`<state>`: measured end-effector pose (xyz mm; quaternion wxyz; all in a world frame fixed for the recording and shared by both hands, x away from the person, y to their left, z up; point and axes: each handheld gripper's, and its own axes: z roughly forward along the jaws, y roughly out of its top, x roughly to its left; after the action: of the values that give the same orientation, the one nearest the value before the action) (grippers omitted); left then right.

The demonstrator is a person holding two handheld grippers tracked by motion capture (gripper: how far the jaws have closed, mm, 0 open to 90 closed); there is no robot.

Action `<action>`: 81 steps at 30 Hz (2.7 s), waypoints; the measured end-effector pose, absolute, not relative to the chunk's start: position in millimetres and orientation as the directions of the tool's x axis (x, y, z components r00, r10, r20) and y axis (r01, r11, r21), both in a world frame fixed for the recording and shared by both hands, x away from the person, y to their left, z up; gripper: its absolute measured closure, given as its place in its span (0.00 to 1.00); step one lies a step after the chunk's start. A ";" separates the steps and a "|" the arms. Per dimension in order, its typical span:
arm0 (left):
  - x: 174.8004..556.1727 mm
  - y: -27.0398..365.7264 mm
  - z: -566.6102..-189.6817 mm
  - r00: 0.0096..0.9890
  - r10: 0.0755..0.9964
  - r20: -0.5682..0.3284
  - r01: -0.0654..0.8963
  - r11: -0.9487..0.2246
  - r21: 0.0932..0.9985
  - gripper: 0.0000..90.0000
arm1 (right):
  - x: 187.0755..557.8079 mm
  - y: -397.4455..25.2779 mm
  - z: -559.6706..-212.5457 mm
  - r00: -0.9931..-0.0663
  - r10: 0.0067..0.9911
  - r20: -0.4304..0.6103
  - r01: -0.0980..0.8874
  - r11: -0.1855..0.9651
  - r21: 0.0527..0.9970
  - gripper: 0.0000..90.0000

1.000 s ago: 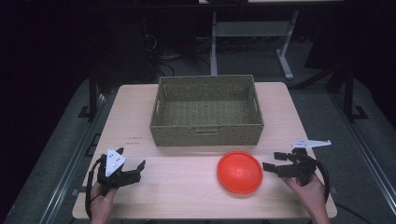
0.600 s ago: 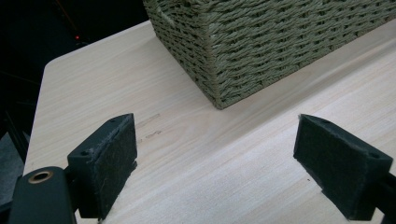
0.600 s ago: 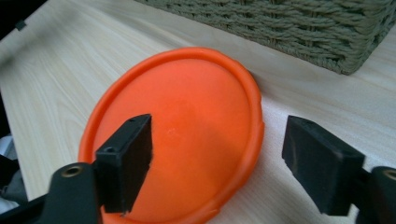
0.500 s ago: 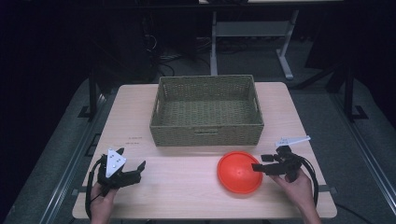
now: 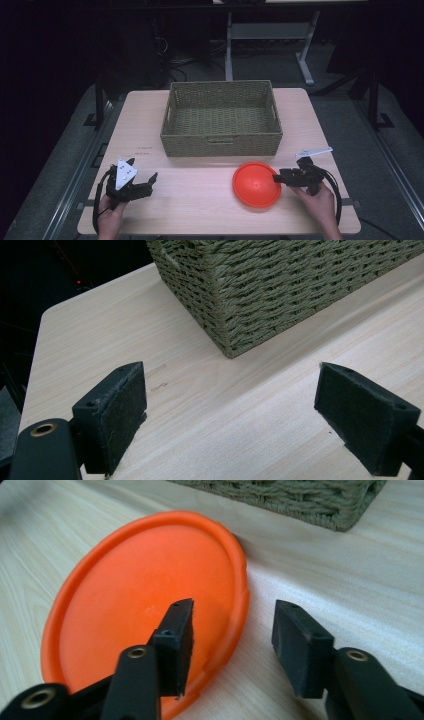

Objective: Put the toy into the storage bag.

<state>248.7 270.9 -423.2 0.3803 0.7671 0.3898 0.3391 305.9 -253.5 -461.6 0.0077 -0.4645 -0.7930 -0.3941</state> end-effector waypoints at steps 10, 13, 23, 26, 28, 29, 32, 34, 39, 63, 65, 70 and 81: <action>249.0 270.2 -423.1 0.470 0.853 0.228 0.337 -0.411 0.847 0.14 | 307.2 -249.4 -465.9 -0.587 0.706 0.396 0.746 0.281 0.604 0.66; 248.7 269.7 -423.2 0.471 0.852 0.228 0.336 -0.412 0.847 0.14 | 307.0 -249.0 -466.3 -0.587 0.704 0.400 0.747 0.279 0.604 0.66; 248.0 268.7 -422.6 0.474 0.850 0.231 0.333 -0.416 0.846 0.14 | 307.8 -251.0 -471.5 -0.578 0.691 0.434 0.756 0.254 0.603 0.71; 248.0 268.4 -422.9 0.475 0.850 0.229 0.333 -0.414 0.847 0.14 | 305.2 -253.9 -469.5 -0.582 0.677 0.450 0.748 0.228 0.623 0.79; 248.2 268.6 -423.0 0.474 0.851 0.228 0.334 -0.413 0.847 0.14 | 304.7 -253.9 -468.9 -0.581 0.675 0.456 0.748 0.221 0.626 0.79; 248.7 268.6 -423.1 0.472 0.852 0.225 0.336 -0.409 0.848 0.14 | 304.2 -253.0 -468.2 -0.582 0.676 0.452 0.745 0.221 0.629 0.80; 248.6 268.7 -422.7 0.474 0.850 0.231 0.336 -0.417 0.844 0.14 | 303.6 -252.7 -467.4 -0.587 0.677 0.444 0.740 0.226 0.634 0.83; 248.3 268.1 -422.9 0.476 0.849 0.230 0.332 -0.416 0.847 0.14 | 303.6 -252.9 -467.0 -0.584 0.675 0.451 0.743 0.221 0.632 0.83; 248.3 268.2 -422.8 0.476 0.849 0.230 0.331 -0.415 0.847 0.14 | 301.4 -253.8 -463.2 -0.579 0.653 0.488 0.743 0.177 0.645 0.89; 247.3 270.5 -422.1 0.462 0.857 0.229 0.333 -0.407 0.851 0.14 | 295.2 -261.3 -451.0 -0.603 0.572 0.556 0.733 0.122 0.670 0.91; 247.1 270.4 -422.3 0.461 0.858 0.226 0.330 -0.402 0.854 0.14 | 294.8 -262.5 -449.9 -0.597 0.574 0.561 0.739 0.121 0.663 0.91; 247.1 271.3 -422.3 0.457 0.860 0.225 0.333 -0.400 0.854 0.14 | 293.5 -267.1 -444.7 -0.596 0.574 0.562 0.739 0.118 0.663 0.91; 247.1 271.9 -422.3 0.457 0.861 0.222 0.333 -0.397 0.856 0.14 | 294.4 -272.5 -433.4 -0.596 0.569 0.566 0.742 0.121 0.660 0.91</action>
<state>247.1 271.9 -422.3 0.3849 0.7618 0.3919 0.3435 294.4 -272.5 -433.4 0.0870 -0.4408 -0.7435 -0.4953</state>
